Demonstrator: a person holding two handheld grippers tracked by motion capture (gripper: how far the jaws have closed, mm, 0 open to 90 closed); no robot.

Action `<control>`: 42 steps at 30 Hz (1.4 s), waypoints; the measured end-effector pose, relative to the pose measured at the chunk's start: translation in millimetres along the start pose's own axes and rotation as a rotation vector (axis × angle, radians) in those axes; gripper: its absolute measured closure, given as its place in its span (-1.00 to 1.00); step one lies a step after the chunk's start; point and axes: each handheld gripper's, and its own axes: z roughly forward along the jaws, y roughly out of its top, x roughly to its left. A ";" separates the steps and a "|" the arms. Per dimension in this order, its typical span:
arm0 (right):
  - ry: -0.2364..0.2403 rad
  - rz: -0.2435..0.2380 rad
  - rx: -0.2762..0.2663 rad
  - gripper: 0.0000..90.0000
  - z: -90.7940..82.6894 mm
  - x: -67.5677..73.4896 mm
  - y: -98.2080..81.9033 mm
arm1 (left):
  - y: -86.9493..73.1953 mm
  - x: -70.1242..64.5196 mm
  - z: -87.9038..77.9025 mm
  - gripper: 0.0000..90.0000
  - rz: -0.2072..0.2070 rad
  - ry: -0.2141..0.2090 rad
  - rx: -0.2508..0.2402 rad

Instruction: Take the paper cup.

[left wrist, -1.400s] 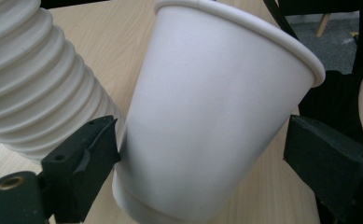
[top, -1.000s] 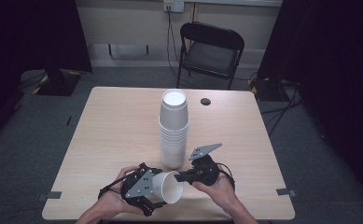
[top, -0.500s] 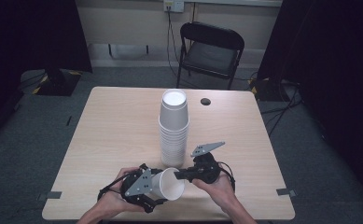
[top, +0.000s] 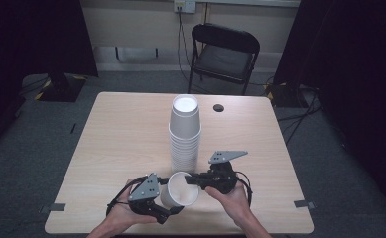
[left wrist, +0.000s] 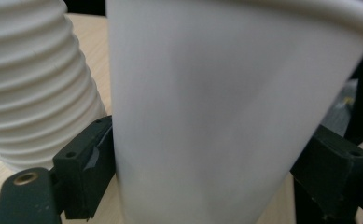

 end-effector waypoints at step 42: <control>-0.071 -0.007 -0.014 0.34 -0.8 7.3 0.8 | -5.8 2.4 -9.9 -0.68 -0.037 0.064 -0.022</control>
